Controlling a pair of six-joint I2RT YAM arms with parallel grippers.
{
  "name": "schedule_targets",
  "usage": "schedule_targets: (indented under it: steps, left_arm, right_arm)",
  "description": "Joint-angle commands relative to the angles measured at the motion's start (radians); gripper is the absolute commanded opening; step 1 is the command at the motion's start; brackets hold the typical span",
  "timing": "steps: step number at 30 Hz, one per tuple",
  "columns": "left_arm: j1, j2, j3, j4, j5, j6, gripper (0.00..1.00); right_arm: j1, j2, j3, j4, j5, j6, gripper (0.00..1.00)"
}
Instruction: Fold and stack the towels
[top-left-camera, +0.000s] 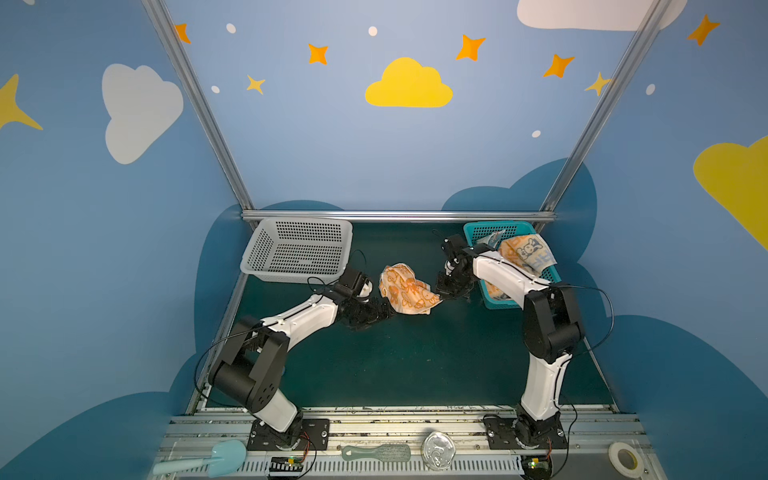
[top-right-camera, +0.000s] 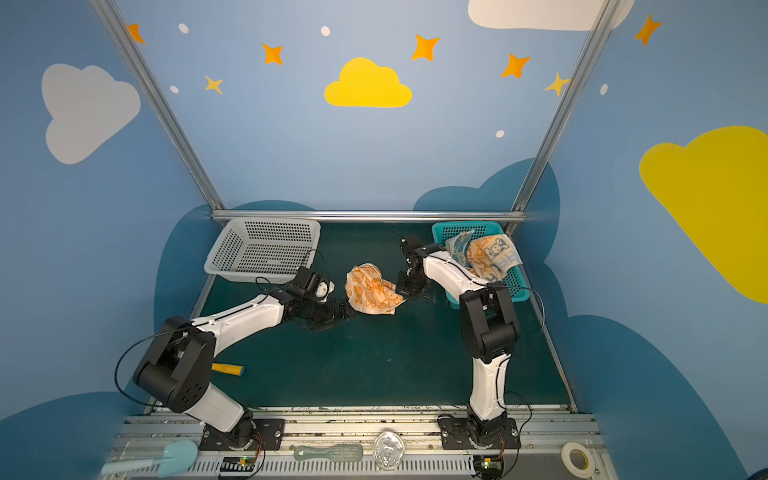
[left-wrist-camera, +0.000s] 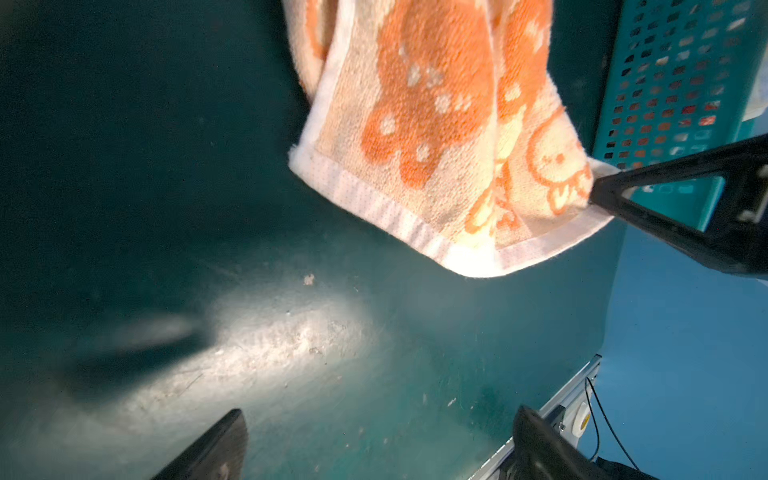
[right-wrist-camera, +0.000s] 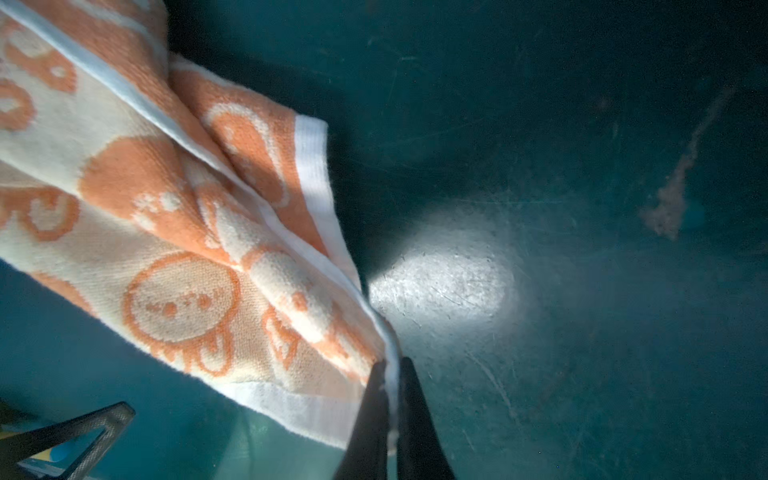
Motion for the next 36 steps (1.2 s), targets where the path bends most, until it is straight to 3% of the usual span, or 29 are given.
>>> schedule_targets:
  steps: [1,12,19,34,36]
  left_arm:
    - [0.001,0.041,0.039,0.058,-0.029,-0.02,0.94]
    - [0.001,0.265,0.25,-0.037,-0.119,0.029,0.7]
    - [0.001,0.329,0.281,-0.085,-0.18,0.07,0.57]
    - [-0.042,0.411,0.318,-0.12,-0.218,0.1,0.47]
    - [-0.044,0.426,0.318,-0.13,-0.213,0.106,0.41]
  right_arm:
    - [-0.009,-0.028,0.002,-0.029,0.007,-0.012,0.0]
    - [-0.026,-0.054,-0.035,0.006,-0.029,-0.025,0.0]
    - [-0.038,-0.064,-0.037,0.019,-0.044,-0.032,0.0]
    - [-0.042,-0.058,-0.055,0.045,-0.069,-0.035,0.0]
    - [-0.042,-0.059,-0.057,0.05,-0.073,-0.034,0.0]
